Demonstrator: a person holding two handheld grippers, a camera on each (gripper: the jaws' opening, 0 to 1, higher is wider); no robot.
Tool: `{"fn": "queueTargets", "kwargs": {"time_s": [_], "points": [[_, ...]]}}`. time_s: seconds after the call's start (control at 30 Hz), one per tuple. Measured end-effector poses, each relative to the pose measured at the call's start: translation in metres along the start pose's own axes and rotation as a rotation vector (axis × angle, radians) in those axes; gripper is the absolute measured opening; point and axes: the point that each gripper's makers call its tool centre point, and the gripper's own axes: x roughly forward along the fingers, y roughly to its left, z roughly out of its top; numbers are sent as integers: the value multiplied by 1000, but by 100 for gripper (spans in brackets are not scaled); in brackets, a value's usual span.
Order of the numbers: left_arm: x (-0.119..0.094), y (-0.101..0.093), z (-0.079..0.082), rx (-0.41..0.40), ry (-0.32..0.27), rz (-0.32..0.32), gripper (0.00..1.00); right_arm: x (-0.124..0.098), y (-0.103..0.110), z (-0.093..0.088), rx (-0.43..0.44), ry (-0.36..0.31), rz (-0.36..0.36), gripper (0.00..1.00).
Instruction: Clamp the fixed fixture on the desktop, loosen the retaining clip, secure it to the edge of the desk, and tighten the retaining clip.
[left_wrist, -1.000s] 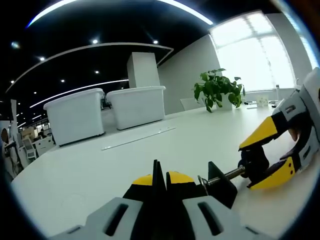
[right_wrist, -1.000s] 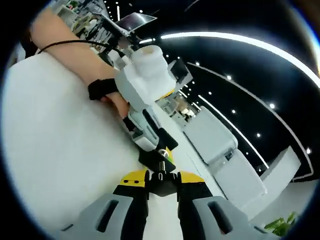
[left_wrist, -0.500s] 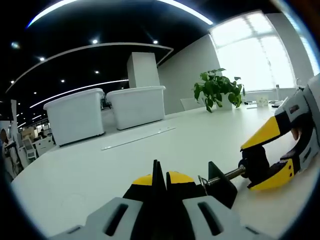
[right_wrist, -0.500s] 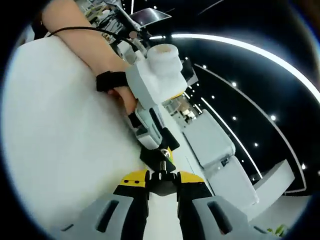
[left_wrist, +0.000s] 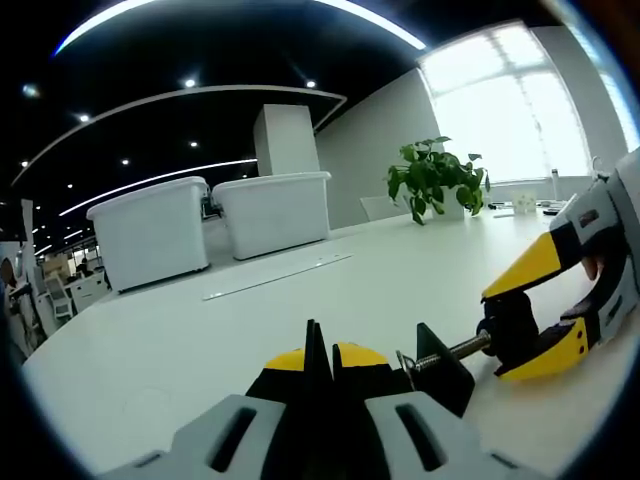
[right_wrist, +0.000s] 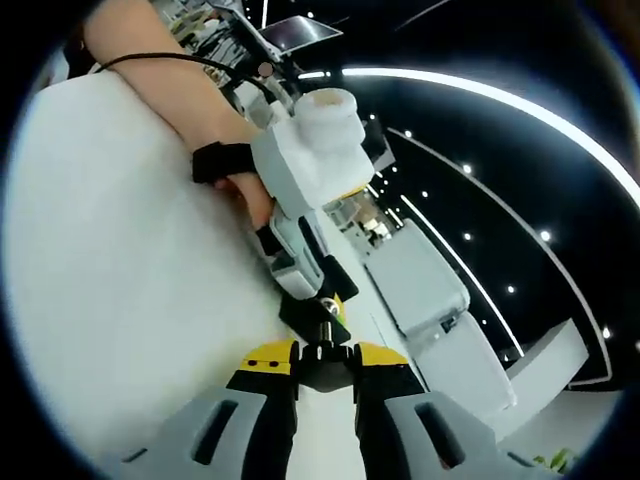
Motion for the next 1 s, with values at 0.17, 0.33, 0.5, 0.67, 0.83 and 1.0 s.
{"fn": "queueTargets", "kwargs": {"time_s": [0.17, 0.33, 0.5, 0.67, 0.83, 1.0], "points": [[0, 0, 0, 0, 0, 0, 8, 0, 2, 3, 71, -8, 19, 23], [0, -1, 0, -1, 1, -4, 8, -2, 0, 18, 235, -93, 37, 39], [0, 0, 0, -1, 1, -6, 8, 2, -12, 5, 336, -66, 10, 37], [1, 1, 1, -1, 0, -6, 8, 7, -30, -7, 583, -67, -29, 35], [2, 1, 1, -1, 0, -6, 8, 10, -45, -23, 940, -83, -31, 25], [2, 1, 1, 0, 0, -6, 8, 9, -40, -31, 1192, -77, 5, 24]]}}
